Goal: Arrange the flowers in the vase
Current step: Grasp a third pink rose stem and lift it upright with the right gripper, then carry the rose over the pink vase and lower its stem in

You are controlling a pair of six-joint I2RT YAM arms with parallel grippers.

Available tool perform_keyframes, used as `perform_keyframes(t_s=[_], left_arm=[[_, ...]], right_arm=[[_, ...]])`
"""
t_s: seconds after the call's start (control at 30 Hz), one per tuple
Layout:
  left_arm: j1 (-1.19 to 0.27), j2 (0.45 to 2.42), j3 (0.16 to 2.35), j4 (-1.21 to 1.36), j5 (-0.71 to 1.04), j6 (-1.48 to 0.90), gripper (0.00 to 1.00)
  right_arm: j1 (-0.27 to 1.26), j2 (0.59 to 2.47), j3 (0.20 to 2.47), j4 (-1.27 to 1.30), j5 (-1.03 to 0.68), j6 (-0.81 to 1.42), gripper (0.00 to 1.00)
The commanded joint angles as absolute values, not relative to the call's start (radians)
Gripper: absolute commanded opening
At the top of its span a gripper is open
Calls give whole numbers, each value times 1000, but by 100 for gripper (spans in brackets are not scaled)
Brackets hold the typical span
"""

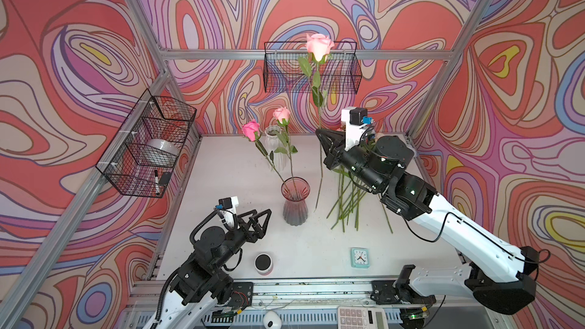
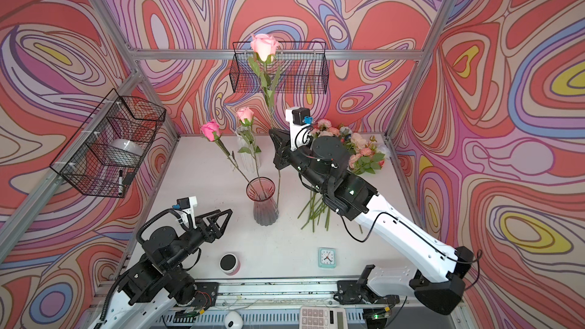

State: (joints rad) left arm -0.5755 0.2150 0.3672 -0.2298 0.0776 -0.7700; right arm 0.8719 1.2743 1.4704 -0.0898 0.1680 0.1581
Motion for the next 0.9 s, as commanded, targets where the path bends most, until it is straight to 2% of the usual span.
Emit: perform_keyframes(t_s=[0.0,0.3,0.87], left_arm=[[-579,224,405,-239,77,-765,83],[-580,227,423,-248,78,-764,83],[-580,243,434,-227,84,-754,83]], right_arm=[[899,1321,1480,70,244,61,0],[924,1401,1402,380,324,-40,0],[996,1441,1082,451,387,69,0]])
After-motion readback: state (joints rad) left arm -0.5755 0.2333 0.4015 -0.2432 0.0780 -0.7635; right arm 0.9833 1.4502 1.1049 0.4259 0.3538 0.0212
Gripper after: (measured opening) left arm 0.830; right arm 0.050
